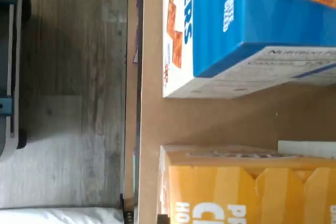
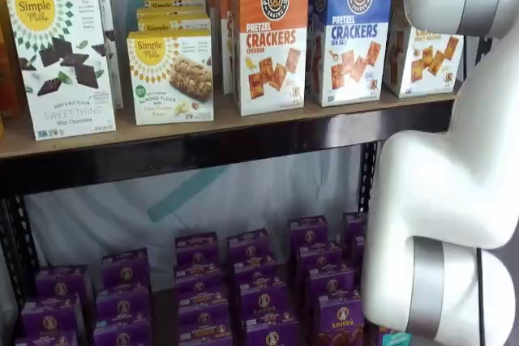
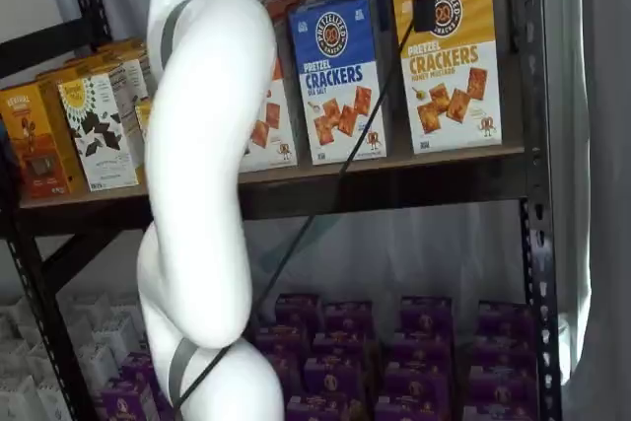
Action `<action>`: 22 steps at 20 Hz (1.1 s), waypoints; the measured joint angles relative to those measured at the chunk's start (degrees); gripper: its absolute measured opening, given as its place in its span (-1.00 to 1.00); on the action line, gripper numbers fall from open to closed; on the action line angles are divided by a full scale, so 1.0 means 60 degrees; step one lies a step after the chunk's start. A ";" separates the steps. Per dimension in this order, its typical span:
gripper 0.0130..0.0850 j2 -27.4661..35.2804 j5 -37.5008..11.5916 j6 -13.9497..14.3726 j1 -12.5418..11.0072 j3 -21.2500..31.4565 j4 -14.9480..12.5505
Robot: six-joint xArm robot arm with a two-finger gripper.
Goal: Retrieve the yellow and white box located on the top shelf, the sixth one from the left
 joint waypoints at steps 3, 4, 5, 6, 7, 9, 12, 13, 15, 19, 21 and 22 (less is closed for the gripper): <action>0.33 0.0008 0.0041 0.0002 -0.0032 -0.0026 0.0073; 0.33 0.0018 0.0085 0.0002 -0.0047 -0.0056 0.0094; 0.33 0.0010 0.0106 -0.0005 -0.0060 -0.0056 0.0101; 0.33 -0.0031 0.0095 -0.0021 -0.0074 -0.0010 0.0102; 0.33 -0.0095 0.0068 -0.0041 -0.0102 0.0063 0.0123; 0.33 -0.0250 0.0005 -0.0094 -0.0168 0.0234 0.0174; 0.33 -0.0509 -0.0024 -0.0212 -0.0275 0.0487 0.0155; 0.33 -0.0584 -0.0017 -0.0248 -0.0306 0.0556 0.0140; 0.33 -0.0769 0.0148 -0.0342 -0.0431 0.0664 0.0153; 0.33 -0.1155 0.0422 -0.0453 -0.0636 0.0916 0.0287; 0.33 -0.1511 0.0470 -0.0509 -0.0680 0.1248 0.0254; 0.33 -0.1695 0.0466 -0.0535 -0.0689 0.1439 0.0218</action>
